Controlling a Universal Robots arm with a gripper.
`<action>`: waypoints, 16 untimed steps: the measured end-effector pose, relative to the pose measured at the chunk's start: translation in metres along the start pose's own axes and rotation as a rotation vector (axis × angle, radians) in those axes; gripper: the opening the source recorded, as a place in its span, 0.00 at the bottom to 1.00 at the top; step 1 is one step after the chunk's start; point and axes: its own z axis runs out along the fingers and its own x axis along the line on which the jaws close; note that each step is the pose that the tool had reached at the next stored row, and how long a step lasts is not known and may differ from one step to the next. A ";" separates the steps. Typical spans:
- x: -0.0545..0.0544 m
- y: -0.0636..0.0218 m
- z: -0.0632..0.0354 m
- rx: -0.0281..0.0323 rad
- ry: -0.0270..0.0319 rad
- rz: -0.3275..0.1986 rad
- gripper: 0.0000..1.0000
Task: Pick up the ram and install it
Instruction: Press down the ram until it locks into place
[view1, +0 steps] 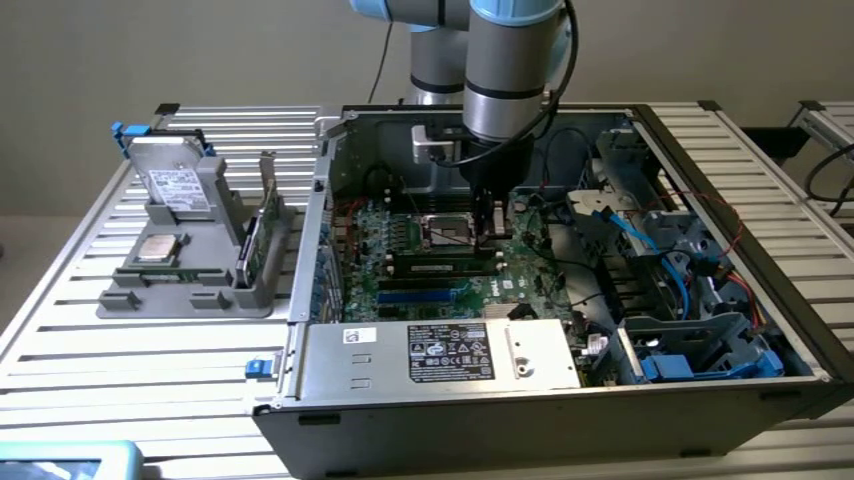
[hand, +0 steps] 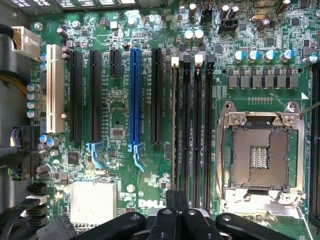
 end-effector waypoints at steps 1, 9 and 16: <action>0.000 0.0000 0.0000 0.0000 0.0000 0.000 0.11; 0.001 0.0195 -0.0097 0.0002 -0.0004 0.000 0.11; 0.002 0.0475 -0.0106 0.0009 -0.0005 0.000 0.11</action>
